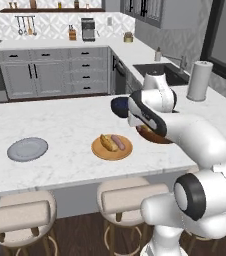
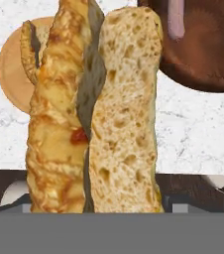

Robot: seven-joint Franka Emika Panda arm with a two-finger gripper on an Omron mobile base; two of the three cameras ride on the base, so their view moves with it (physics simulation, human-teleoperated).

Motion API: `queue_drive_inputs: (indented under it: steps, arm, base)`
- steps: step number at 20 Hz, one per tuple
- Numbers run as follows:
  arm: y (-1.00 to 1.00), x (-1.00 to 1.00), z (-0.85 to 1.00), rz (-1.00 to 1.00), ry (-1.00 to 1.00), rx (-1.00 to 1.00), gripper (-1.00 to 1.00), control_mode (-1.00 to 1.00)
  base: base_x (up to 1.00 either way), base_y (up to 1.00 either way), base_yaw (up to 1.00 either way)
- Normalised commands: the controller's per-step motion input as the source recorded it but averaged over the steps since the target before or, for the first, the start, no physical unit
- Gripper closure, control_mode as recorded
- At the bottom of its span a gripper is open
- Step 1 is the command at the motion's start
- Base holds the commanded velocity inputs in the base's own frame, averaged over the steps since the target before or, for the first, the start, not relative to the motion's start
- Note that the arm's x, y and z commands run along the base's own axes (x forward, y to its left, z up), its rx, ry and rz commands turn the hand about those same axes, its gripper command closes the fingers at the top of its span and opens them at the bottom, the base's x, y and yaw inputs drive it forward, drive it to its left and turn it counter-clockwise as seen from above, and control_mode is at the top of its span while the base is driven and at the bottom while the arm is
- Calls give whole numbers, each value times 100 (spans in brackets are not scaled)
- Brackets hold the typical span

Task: Place one bun and one sausage from the bowl on each plate.

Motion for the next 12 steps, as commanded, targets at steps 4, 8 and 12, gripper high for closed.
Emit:
queue_drive_inputs:
  steps: [4,8,12]
  arm:
    - [0,0,0,0,0,0,100,100]
    - [0,0,0,0,0,0,100,100]
    - [0,0,0,0,0,0,100,100]
  base:
    - [-4,100,-1]
    - [0,100,-2]
    - [0,100,-2]
